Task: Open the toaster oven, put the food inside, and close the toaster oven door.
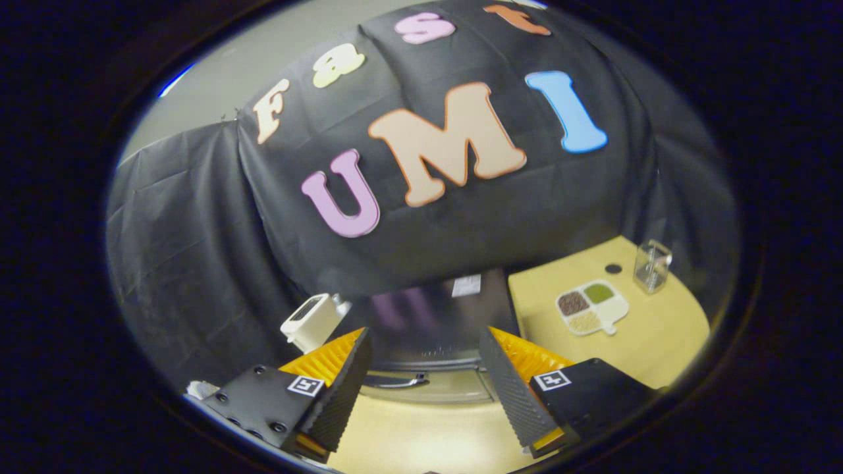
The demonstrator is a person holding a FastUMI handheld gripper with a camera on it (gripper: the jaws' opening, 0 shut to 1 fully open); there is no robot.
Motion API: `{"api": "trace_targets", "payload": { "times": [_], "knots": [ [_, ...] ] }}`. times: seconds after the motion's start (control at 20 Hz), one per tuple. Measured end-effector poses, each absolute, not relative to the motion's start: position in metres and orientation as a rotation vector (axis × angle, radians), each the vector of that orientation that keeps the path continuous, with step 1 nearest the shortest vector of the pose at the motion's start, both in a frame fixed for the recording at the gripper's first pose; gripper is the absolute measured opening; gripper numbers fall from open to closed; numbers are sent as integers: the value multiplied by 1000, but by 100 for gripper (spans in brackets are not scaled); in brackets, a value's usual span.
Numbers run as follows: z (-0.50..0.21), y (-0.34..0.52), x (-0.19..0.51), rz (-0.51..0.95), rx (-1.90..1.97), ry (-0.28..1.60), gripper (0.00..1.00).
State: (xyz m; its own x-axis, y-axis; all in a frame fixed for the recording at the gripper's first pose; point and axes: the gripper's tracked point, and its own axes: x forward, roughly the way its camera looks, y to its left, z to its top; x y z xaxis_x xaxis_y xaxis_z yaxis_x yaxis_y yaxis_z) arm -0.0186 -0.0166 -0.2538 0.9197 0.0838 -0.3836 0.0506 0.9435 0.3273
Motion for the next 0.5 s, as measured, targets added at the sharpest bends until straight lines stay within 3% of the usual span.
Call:
{"api": "trace_targets", "payload": {
  "times": [0.25, 0.5],
  "knots": [
    [-140, -58, -6, -36, 184, 179, 99],
    [-65, -84, -9, -63, 93, 83, 99]
  ]
}}
